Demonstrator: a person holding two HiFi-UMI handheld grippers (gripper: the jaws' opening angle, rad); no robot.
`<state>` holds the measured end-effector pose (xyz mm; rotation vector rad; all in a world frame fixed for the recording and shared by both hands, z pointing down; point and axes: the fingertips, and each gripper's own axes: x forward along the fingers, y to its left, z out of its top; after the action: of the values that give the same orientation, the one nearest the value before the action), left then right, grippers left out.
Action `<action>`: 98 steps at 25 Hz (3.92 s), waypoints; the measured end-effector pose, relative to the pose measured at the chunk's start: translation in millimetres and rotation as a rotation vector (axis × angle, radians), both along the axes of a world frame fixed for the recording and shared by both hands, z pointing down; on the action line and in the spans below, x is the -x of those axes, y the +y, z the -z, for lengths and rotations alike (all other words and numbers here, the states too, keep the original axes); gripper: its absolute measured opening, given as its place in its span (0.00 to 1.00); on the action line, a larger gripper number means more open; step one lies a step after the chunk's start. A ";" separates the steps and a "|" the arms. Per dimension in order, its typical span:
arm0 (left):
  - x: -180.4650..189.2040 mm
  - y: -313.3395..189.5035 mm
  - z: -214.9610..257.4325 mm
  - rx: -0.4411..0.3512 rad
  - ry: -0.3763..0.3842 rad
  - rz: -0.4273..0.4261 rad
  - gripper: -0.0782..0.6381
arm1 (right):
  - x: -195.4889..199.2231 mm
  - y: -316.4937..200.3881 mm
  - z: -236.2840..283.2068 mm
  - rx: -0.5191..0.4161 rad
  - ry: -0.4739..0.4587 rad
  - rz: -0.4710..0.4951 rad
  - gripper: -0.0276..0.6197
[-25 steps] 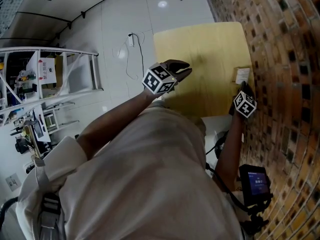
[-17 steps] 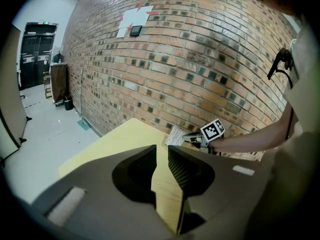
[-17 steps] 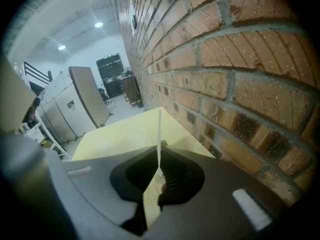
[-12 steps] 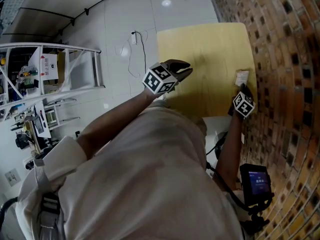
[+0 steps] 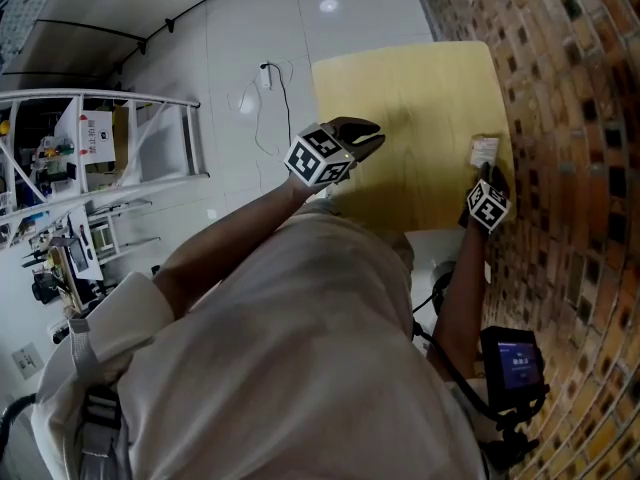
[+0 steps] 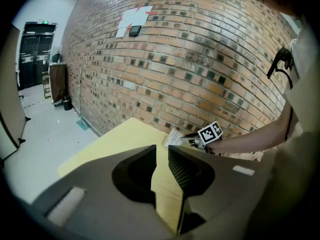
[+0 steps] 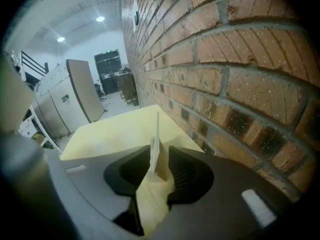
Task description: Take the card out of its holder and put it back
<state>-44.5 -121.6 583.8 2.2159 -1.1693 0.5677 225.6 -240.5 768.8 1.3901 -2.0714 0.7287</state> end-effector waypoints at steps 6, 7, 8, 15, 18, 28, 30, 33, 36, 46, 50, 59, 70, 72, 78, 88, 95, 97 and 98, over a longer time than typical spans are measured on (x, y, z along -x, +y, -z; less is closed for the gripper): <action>1.8 -0.8 5.4 -0.016 0.004 -0.017 0.24 | -7.4 14.3 36.0 -0.068 -0.051 -0.078 0.27; 1.9 -0.4 5.7 -0.017 0.005 -0.018 0.24 | -6.5 19.2 42.3 -0.073 -0.048 -0.076 0.27; 2.2 0.1 6.4 -0.019 0.009 -0.019 0.24 | -4.3 23.6 50.4 -0.084 -0.042 -0.069 0.26; 6.8 -12.8 27.6 -0.083 0.062 -0.071 0.24 | 41.7 28.7 130.9 -0.225 -0.015 0.031 0.25; 3.8 -18.4 41.0 -0.115 0.091 -0.118 0.24 | 55.3 36.2 169.2 -0.269 -0.021 0.044 0.24; 18.5 -36.7 91.4 -0.229 0.178 -0.187 0.24 | 75.9 61.1 263.9 -0.398 -0.057 -0.033 0.22; 23.9 -36.9 95.9 -0.238 0.190 -0.196 0.24 | 78.1 68.5 273.4 -0.412 -0.054 -0.047 0.21; 35.3 -35.5 99.5 -0.244 0.204 -0.203 0.24 | 82.4 82.1 285.9 -0.429 -0.054 -0.072 0.21; 45.2 -32.7 98.4 -0.243 0.213 -0.206 0.24 | 85.7 98.7 293.9 -0.441 -0.052 -0.090 0.19; 47.0 7.2 93.4 -0.195 0.282 -0.308 0.24 | 83.8 165.1 269.3 -0.403 -0.045 -0.221 0.18; 59.8 25.6 83.6 -0.162 0.286 -0.339 0.24 | 97.0 191.2 253.0 -0.373 -0.047 -0.262 0.17; 81.1 59.2 60.5 -0.129 0.271 -0.420 0.24 | 115.7 233.6 231.4 -0.345 -0.087 -0.341 0.13; 77.9 83.8 76.0 -0.182 0.198 -0.396 0.24 | 107.5 249.6 264.2 -0.421 -0.147 -0.294 0.13; 76.9 92.3 77.7 -0.179 0.185 -0.371 0.24 | 100.5 259.9 269.4 -0.424 -0.149 -0.281 0.13; 58.4 128.6 81.1 -0.174 0.142 -0.377 0.24 | 60.4 304.9 265.1 -0.412 -0.197 -0.345 0.13; 37.7 196.3 62.0 -0.164 0.074 -0.359 0.24 | 41.1 388.6 261.3 -0.420 -0.255 -0.339 0.13; 37.9 231.7 55.9 -0.141 0.063 -0.347 0.24 | 43.5 417.1 252.4 -0.419 -0.281 -0.336 0.13; 34.8 233.9 58.0 -0.149 0.069 -0.354 0.23 | 48.7 419.2 255.6 -0.423 -0.259 -0.311 0.13; 33.4 234.3 58.9 -0.155 0.070 -0.360 0.22 | 52.0 419.9 259.0 -0.428 -0.251 -0.301 0.13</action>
<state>-77.9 112.7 524.9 2.5806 -0.8049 0.5507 173.6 179.4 509.8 1.9652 -2.3359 0.6242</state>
